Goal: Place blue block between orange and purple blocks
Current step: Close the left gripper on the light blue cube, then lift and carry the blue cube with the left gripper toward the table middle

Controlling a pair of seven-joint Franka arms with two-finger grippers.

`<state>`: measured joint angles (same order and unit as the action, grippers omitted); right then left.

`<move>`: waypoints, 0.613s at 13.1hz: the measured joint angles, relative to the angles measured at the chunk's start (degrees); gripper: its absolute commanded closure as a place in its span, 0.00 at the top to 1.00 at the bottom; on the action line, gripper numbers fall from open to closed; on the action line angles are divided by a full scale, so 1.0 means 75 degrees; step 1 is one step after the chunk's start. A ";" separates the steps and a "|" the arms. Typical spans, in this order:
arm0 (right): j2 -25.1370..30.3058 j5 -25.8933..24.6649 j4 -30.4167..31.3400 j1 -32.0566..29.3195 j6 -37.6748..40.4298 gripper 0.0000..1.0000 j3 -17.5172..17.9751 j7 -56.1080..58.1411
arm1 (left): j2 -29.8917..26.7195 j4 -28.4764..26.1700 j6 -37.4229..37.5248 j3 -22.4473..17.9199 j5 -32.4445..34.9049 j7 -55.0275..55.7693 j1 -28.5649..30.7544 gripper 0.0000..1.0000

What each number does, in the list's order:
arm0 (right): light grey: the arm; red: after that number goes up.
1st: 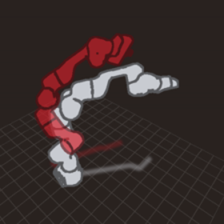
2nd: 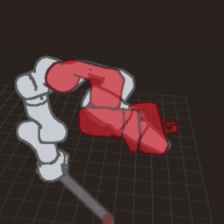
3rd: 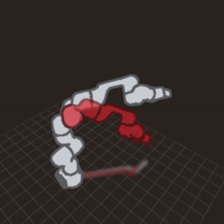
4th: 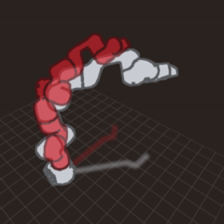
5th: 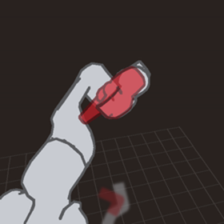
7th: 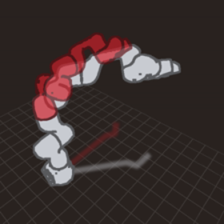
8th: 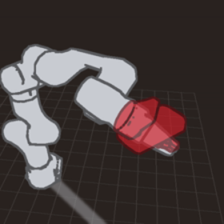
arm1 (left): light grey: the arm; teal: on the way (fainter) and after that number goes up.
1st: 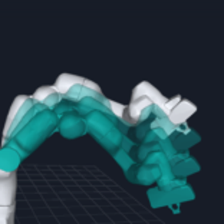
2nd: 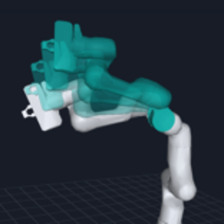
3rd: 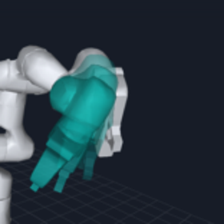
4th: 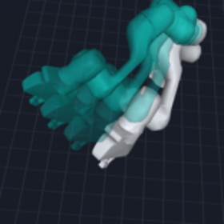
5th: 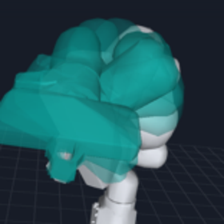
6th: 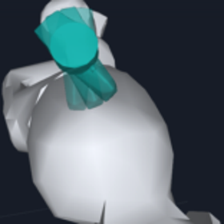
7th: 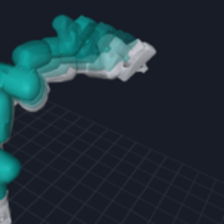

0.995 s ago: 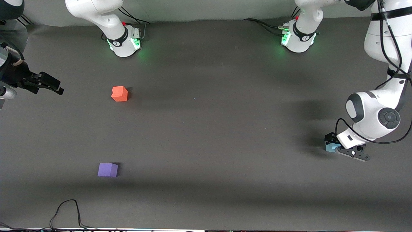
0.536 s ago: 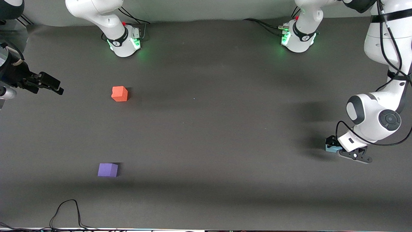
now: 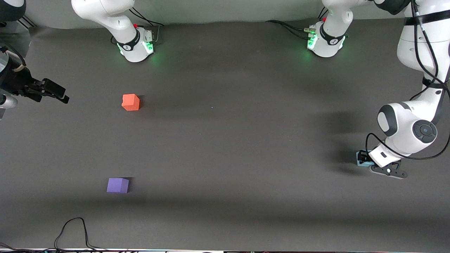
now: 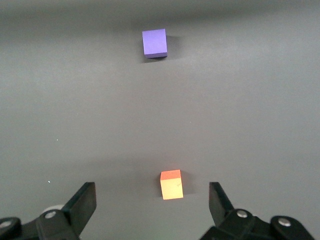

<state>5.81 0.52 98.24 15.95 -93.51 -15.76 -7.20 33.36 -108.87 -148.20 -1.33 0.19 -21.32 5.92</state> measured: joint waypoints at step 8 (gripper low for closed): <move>-0.0002 0.0000 0.0001 0.0000 0.0000 1.00 -0.0003 0.0000 | -0.0084 0.1457 0.1945 0.0005 -0.0023 0.0229 0.0000 0.55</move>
<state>5.79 0.52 98.25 15.95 -93.51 -15.78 -7.20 32.73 -97.95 -133.61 -1.29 0.02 -19.60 5.92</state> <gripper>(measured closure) 0.000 0.445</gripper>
